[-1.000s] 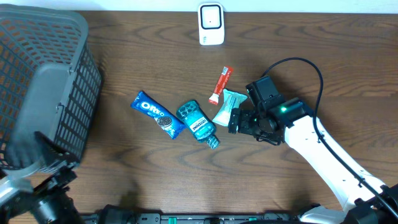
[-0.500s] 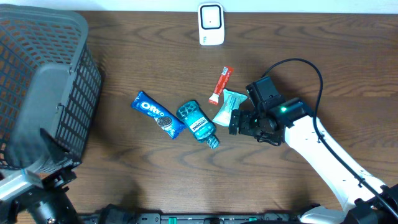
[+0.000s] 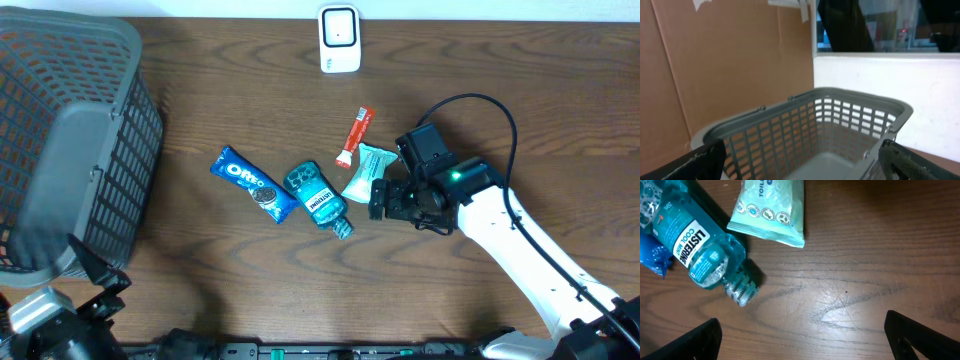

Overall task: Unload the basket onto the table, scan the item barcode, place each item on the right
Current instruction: 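Move the right gripper over the green wipes pack and lower it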

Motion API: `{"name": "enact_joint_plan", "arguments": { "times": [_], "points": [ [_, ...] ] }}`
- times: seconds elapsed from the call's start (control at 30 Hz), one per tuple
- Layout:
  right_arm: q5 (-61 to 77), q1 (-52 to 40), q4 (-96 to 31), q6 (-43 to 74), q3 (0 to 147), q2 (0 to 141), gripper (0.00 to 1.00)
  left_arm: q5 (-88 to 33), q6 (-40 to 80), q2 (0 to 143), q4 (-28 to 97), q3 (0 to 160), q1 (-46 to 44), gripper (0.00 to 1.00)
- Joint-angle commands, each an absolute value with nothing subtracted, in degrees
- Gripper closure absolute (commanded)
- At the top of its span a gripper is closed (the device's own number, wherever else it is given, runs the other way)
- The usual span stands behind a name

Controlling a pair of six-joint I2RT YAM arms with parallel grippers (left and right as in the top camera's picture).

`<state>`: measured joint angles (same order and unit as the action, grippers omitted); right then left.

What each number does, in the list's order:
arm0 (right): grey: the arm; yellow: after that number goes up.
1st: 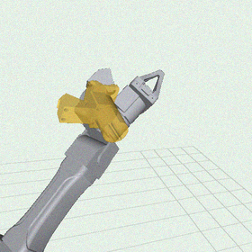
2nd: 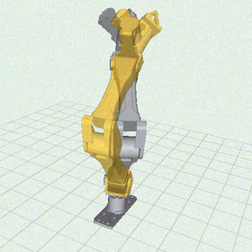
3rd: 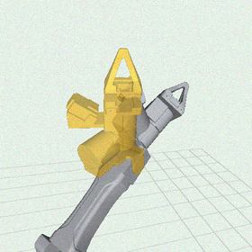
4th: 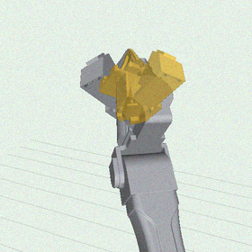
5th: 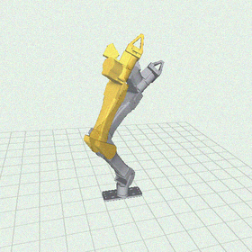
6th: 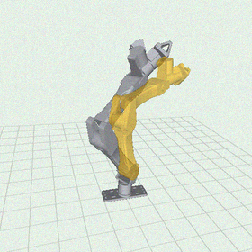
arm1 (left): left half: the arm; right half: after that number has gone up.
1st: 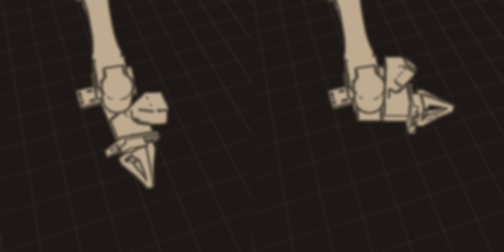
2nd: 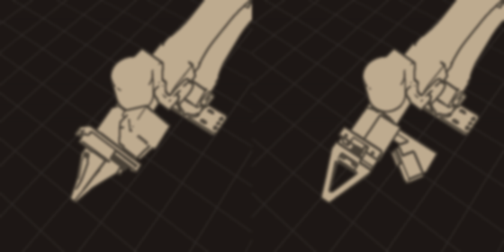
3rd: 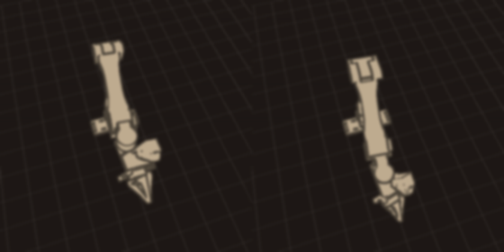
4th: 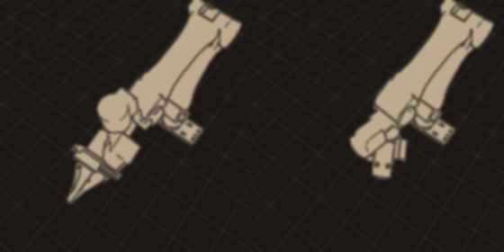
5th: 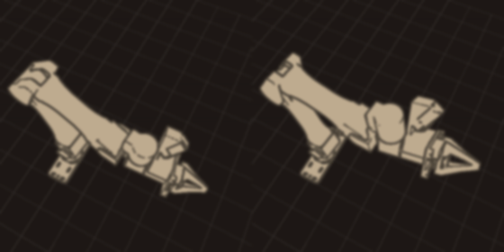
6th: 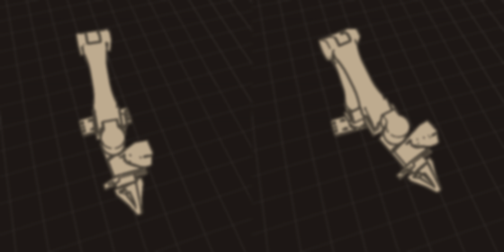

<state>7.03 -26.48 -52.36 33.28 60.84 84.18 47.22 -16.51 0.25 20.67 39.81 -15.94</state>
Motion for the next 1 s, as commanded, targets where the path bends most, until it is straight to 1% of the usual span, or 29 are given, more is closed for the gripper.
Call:
{"name": "enact_joint_plan", "arguments": {
  "times": [0.0, 0.27, 0.3, 0.47, 0.5, 0.67, 0.87, 0.97],
  "points": [
    [6.5, -27.22, -52.6, 32.05, 61.87, 84.05, 0.01, 50.22, -14.26, 0.16, 20.69, 37.58, -15.77, 0.02],
    [5.43, -27.2, -51.77, 32.05, 61.87, 84.05, 0.01, 49.76, -13.56, 0.19, 21.02, 36.16, -15.81, 0.02],
    [5.43, -27.22, -51.53, 32.08, 61.87, 84.05, 0.01, 49.56, -9.28, 0.19, 20.97, 36.07, -15.81, 0.02],
    [5.43, -27.22, -51.33, 32.05, 61.87, 84.05, 0.01, 48.69, 22.41, 0.19, 22.2, 35.09, -15.81, 0.02],
    [5.41, -27.22, -51.51, 32.05, 61.84, 84.05, 0.01, 46.78, 24.86, 0.19, 22.2, 34.28, -15.81, 0.02],
    [4.95, -27.22, -51.4, 32.05, 61.8, 84.05, 0.01, 31.83, 25.19, 0.19, 21.93, 28.1, -15.81, 0.02],
    [3.92, -27.22, -51.66, 30.74, 61.8, 84.05, 0.01, 25.61, 25.15, 0.19, 18.28, 18.83, -15.81, 0.02],
    [3.95, -27.22, -51.66, 30.74, 61.8, 84.05, 0.01, 24.4, 24.23, 0.19, 15.86, 15.07, -15.81, 0.02]
  ]
}}
